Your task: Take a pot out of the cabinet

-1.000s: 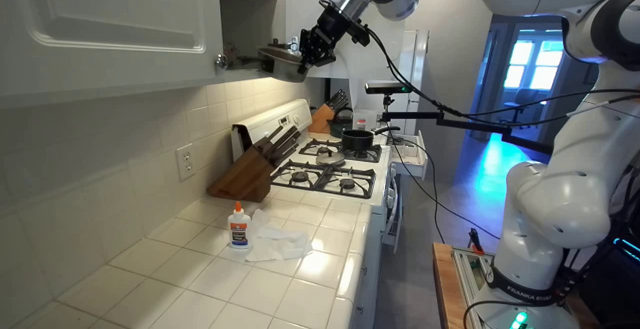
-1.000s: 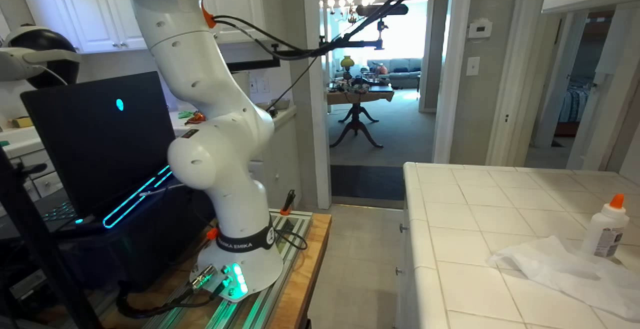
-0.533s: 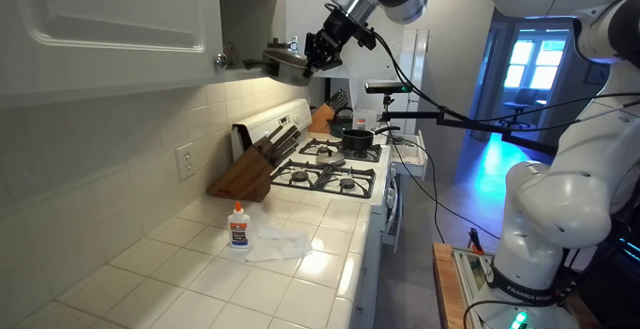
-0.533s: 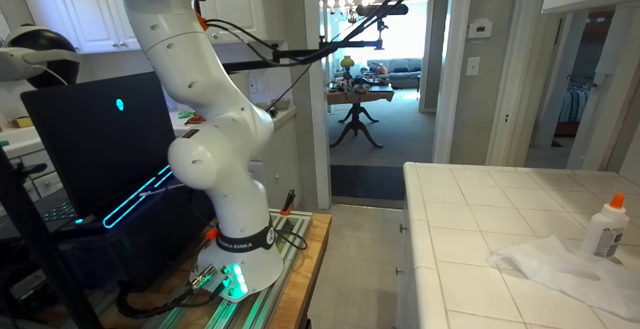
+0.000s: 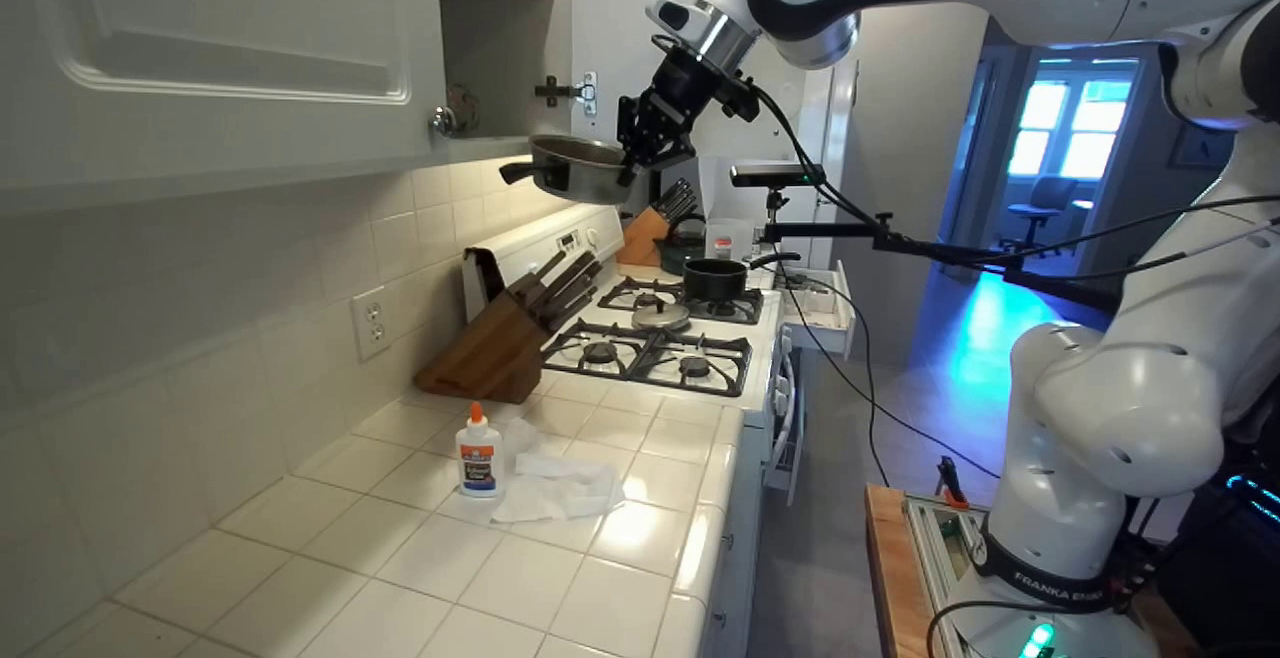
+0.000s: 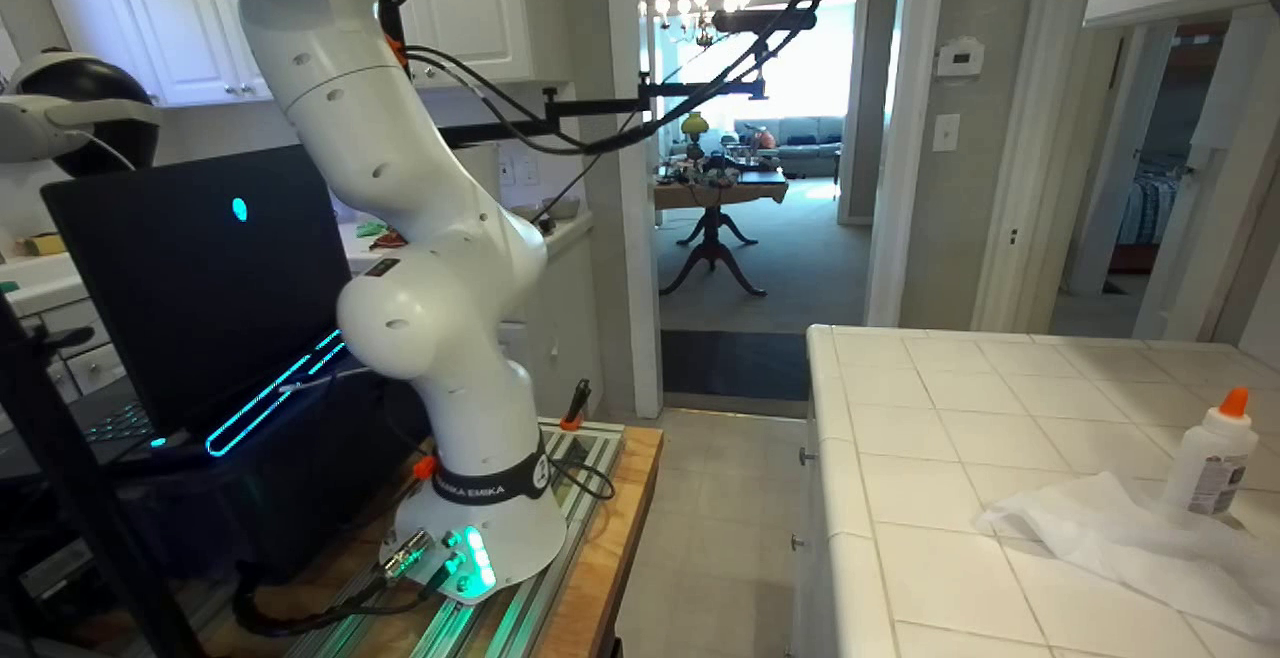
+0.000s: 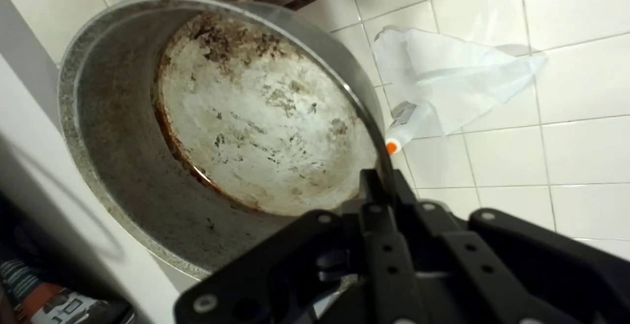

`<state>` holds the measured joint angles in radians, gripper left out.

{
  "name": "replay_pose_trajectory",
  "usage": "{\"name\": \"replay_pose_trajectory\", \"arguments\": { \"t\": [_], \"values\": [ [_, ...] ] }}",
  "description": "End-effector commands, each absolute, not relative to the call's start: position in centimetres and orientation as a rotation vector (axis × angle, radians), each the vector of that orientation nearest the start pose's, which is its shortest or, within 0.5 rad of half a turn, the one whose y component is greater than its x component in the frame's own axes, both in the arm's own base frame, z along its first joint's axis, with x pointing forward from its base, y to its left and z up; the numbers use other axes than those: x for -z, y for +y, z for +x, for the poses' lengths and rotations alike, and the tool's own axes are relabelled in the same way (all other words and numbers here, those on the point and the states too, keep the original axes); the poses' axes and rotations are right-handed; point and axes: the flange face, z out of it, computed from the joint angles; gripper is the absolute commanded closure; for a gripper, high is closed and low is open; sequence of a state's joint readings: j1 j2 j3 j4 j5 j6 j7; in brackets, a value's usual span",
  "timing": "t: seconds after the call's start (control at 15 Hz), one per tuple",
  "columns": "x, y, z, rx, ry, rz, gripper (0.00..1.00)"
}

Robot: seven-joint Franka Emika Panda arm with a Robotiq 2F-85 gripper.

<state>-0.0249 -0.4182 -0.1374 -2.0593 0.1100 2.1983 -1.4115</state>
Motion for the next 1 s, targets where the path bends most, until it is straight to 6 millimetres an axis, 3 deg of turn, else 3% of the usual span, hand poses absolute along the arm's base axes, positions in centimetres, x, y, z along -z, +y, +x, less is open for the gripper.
{"name": "replay_pose_trajectory", "arguments": {
  "t": [0.0,0.4,0.93],
  "values": [
    [-65.4,-7.7,44.7,0.787,-1.856,-2.750,0.98],
    [-60.2,-7.1,45.2,0.529,-1.762,-2.733,0.98],
    [-54.2,-7.8,46.7,0.365,-1.691,-2.646,0.98]
  ]
}}
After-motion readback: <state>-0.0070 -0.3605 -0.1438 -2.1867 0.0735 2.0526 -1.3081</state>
